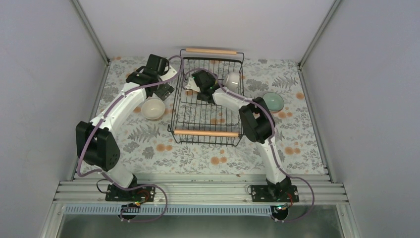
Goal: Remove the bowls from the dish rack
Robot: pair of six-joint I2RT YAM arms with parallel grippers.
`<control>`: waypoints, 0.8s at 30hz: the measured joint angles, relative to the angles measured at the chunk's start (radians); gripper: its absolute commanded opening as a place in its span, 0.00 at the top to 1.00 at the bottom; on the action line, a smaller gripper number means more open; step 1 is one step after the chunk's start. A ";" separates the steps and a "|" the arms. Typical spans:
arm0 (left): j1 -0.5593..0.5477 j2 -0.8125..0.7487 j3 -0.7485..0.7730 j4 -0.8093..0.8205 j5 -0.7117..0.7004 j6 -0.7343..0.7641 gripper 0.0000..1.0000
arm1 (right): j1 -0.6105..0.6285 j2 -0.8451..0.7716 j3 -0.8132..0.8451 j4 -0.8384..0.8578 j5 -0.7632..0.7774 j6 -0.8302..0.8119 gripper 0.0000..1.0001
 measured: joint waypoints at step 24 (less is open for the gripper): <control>0.000 0.000 -0.001 -0.002 0.002 0.003 0.00 | -0.006 0.042 0.050 0.126 0.021 -0.026 0.00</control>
